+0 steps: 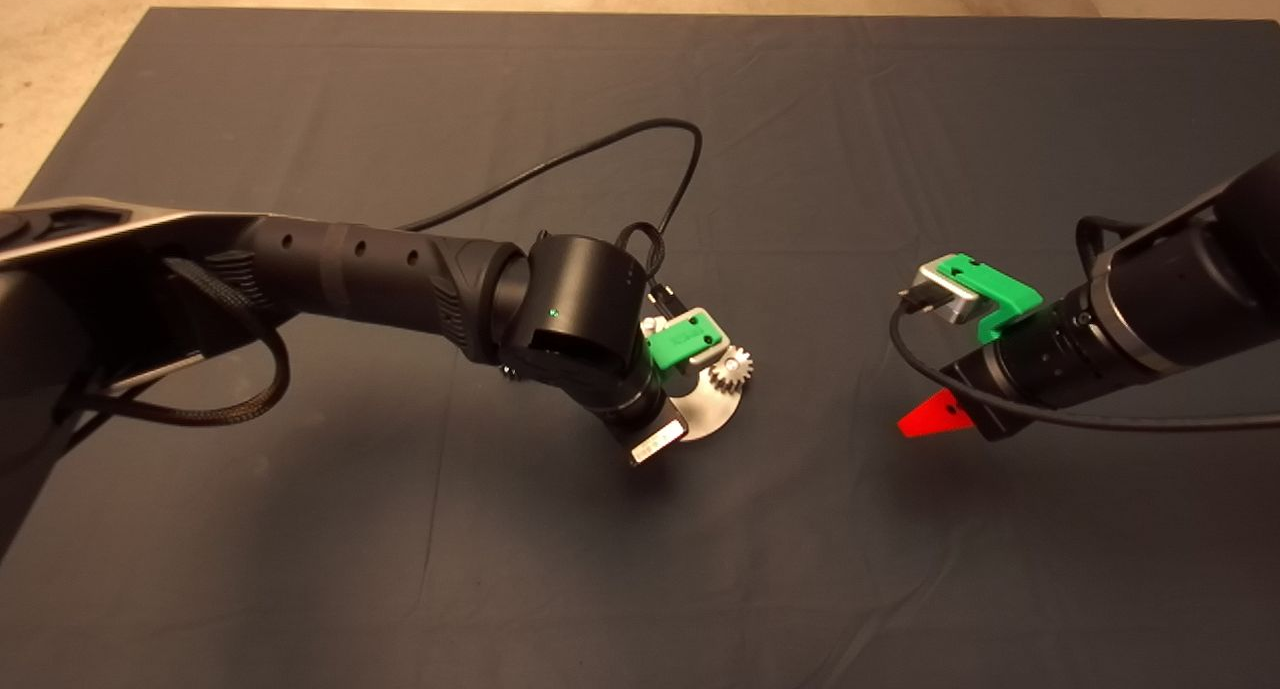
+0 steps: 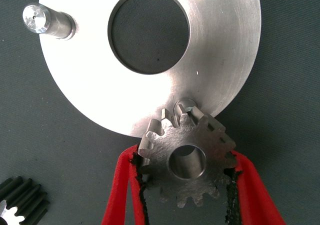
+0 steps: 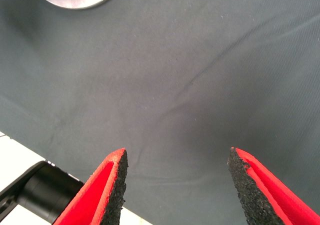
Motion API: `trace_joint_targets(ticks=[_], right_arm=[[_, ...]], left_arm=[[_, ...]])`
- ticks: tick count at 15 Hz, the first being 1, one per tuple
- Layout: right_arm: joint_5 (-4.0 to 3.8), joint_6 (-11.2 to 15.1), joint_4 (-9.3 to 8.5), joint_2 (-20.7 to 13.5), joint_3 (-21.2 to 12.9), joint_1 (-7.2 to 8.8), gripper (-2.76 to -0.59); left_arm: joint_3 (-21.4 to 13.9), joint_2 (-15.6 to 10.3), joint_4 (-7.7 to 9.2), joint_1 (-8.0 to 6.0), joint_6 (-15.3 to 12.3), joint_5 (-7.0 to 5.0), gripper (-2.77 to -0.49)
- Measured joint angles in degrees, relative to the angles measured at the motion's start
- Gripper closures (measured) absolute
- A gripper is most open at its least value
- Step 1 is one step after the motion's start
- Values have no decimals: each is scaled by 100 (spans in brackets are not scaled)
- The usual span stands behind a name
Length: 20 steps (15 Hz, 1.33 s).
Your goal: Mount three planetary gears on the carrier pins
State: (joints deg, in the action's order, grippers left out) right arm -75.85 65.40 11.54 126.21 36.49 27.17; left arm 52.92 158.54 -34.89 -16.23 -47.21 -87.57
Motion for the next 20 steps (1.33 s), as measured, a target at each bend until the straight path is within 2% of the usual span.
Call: trace_joint_targets(ticks=[9,12,20], right_arm=[[5,0,0,0,0,-5,-147],[2,2,0,2,0,-121,-147],[6,2,0,0,0,-113,-147]], left_arm=[[46,41,0,-2,78,9,-59],[69,69,0,-2,80,11,-59],[99,108,-1,-1,72,6,-59]])
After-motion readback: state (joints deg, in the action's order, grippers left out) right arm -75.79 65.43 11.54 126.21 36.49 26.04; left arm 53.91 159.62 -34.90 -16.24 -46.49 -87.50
